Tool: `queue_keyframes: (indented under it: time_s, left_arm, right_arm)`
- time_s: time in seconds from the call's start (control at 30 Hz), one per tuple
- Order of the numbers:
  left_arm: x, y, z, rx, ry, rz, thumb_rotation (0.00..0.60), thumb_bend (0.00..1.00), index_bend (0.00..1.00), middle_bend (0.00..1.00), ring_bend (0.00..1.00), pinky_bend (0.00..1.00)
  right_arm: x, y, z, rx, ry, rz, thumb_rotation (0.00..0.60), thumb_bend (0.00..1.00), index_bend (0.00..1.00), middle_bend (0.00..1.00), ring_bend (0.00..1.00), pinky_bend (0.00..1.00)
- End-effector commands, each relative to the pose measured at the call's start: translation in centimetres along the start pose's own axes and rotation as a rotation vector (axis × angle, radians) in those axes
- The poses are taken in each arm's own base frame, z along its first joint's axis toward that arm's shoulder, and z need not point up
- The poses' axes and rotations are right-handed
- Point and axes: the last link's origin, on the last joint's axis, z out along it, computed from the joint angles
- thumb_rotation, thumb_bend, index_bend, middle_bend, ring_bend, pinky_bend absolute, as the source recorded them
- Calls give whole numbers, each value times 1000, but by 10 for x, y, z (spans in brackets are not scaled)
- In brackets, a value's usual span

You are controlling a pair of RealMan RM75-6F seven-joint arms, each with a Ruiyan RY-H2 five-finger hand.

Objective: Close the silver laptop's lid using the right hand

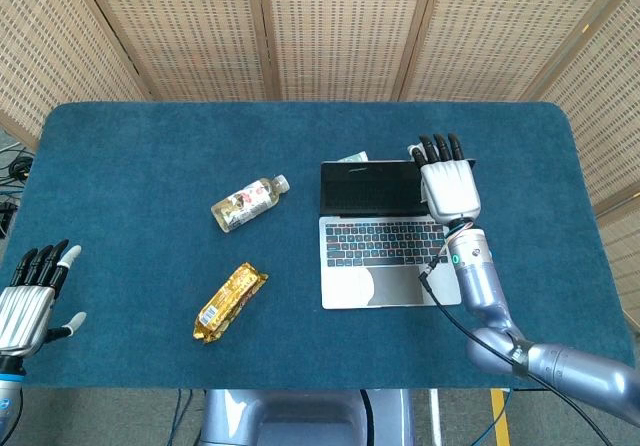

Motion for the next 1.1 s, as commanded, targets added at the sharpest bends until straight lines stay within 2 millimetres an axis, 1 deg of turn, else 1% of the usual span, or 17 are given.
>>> queue_keyframes:
  time_s: [0.03,0.4,0.63,0.87,0.97,1.1]
  left_arm:
    - [0,0,0,0,-2,0,600,244,0,0,0,0]
    - [0,1,0,-8,-6,-2,600,245,0,0,0,0]
    - [-2,1,0,-8,-15,1,600,247,0,0,0,0]
    - [-1,1,1,-5,-14,-1,600,246,0,0,0,0]
    - [-2,1,1,-4,-18,0,600,246,0,0,0,0]
    - [-2,1,1,-5,-21,2,600,247,0,0,0,0]
  right_arm:
    - [-1,-3,1,0,-1,-3,600,878,189,133,19,0]
    - [-11,-14,-1,7,-19,17,600,883,221,163,35,12]
    - [-8,-17,-2,12,1,17,600,881,233,175,48,34]
    - [-9,-19,-3,17,-3,5,600,880,248,191,59,34]
    - [-8,-20,-4,16,1,-4,600,878,271,221,73,37]
    - [-5,-21,-5,14,13,-10,600,883,321,287,104,48]
